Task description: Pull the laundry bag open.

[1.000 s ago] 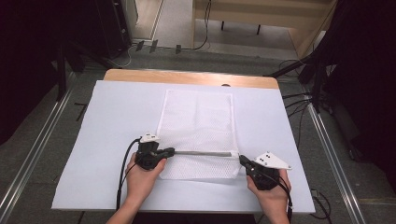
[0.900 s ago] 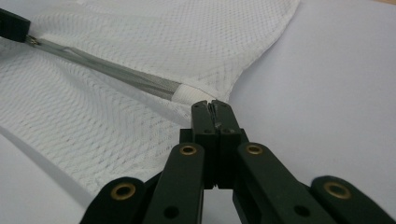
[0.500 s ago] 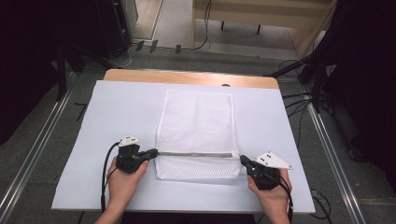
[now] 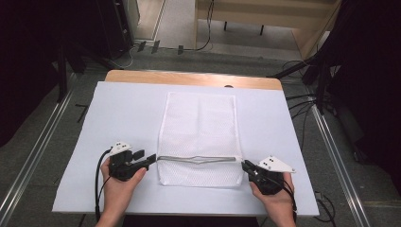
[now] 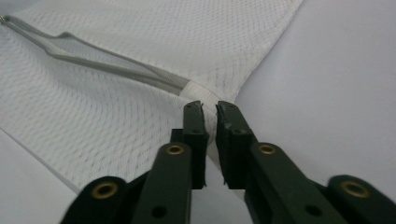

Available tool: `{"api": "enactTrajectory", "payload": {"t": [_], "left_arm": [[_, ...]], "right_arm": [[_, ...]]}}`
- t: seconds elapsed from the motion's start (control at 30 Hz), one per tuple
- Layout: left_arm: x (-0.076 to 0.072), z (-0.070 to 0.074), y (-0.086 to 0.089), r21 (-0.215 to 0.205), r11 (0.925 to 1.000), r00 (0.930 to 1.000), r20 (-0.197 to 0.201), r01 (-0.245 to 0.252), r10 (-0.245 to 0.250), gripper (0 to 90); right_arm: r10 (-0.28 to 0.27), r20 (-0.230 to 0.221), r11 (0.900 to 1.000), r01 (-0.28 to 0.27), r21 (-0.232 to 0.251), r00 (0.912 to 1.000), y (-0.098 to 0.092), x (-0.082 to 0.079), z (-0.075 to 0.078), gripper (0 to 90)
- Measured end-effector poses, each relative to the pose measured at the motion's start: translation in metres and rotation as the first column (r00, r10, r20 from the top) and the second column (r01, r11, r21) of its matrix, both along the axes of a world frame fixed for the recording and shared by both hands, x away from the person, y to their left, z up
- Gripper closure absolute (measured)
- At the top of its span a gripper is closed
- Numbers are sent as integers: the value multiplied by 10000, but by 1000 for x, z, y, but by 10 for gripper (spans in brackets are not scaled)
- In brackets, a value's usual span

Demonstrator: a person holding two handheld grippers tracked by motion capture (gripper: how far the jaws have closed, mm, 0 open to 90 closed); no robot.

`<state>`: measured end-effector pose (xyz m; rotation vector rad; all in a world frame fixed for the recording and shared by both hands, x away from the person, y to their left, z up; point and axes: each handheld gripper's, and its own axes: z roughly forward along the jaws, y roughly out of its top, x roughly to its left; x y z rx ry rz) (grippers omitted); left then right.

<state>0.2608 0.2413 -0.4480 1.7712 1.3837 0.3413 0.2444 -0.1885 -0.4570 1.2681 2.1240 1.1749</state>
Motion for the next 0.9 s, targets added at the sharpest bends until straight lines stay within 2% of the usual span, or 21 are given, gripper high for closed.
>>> {"api": "enactTrajectory", "payload": {"t": [0.1, 0.2, 0.27, 0.33, 0.4, 0.57, 0.67, 0.77, 0.9], "left_arm": [[-6, 4, 10, 42, 10000, 9996, 283, 52, -53, 306], [-9, 6, 20, 3, 9998, 9983, 543, 210, -210, 210], [-14, 7, 31, -156, 9995, 9964, 810, 271, -257, 129], [-19, 6, 41, -248, 9979, 9922, 1113, 601, -570, 89], [-24, 5, 53, -479, 9969, 9907, 1238, 626, -563, 37], [-27, -1, 80, -526, 9983, 9917, 1275, 247, -178, 14], [-27, -1, 87, -437, 9989, 9897, 1432, 152, -88, 14], [-27, -2, 92, -282, 9995, 9885, 1512, 107, -63, 14], [-26, -4, 98, 96, 9999, 9901, 1404, -31, 18, 0]], "right_arm": [[-106, 80, 9998, 105, 176, 9999, -5, 0, 3, 763], [-241, 193, 9984, 231, 509, 9995, -13, 1, 6, 657], [-303, 222, 9977, 289, 617, 9993, -18, 1, 8, 564], [-437, 145, 9957, 423, 819, 9989, -22, 1, 10, 482], [-540, 176, 9940, 521, 962, 9984, -28, 1, 12, 405], [-643, 322, 9926, 606, 1050, 9974, -44, 0, 12, 279], [-779, 124, 9906, 760, 1134, 9969, -56, -1, 11, 221], [-653, -220, 9916, 673, 1105, 9976, -69, -1, 6, 161], [-985, -362, 9904, 1015, 943, 9945, -85, -3, 1, 144]]}}
